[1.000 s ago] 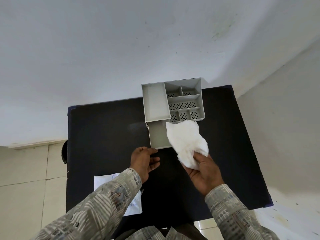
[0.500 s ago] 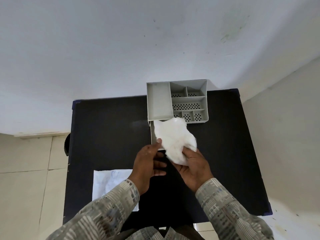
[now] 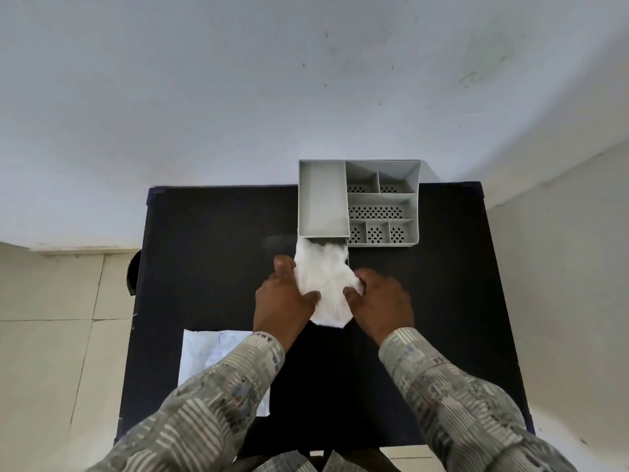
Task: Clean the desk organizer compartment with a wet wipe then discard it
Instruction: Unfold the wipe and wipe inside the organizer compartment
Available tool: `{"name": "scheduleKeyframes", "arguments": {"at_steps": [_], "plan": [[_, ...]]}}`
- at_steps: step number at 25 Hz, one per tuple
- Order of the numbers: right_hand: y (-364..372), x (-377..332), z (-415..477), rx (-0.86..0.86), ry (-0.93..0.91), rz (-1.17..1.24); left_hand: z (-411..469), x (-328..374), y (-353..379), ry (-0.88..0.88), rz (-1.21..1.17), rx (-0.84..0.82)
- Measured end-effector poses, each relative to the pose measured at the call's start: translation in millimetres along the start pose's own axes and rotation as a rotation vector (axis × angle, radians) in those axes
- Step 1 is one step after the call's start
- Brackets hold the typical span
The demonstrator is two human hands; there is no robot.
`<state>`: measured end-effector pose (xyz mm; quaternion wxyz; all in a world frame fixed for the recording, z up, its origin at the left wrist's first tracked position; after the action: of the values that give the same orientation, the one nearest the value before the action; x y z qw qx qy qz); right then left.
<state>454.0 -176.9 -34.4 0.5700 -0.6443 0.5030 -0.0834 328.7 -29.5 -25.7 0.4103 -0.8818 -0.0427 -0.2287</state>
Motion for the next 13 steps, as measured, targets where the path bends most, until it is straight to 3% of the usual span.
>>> {"name": "scheduleKeyframes", "arguments": {"at_steps": [6, 10, 13], "plan": [[-6, -11, 37, 0.097, -0.008, -0.132, 28, 23, 1, 0.184, 0.164, 0.089], [1, -12, 39, 0.135, -0.014, -0.241, 27, 40, 25, 0.45, 0.605, 0.036], [7, -15, 38, 0.141, -0.046, -0.264, 37, 50, 23, 0.513, 0.724, 0.098]]}}
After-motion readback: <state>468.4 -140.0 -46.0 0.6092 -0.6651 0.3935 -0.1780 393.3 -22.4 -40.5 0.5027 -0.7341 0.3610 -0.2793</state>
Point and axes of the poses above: each hand's wrist, its own z-axis towards the middle knuckle, its own y-axis out of the palm, x = y × z, the point moved 5 cm from there along z, towards the middle knuckle, and after that the axes turned 12 degrees about -y, right-handed, at the moved point
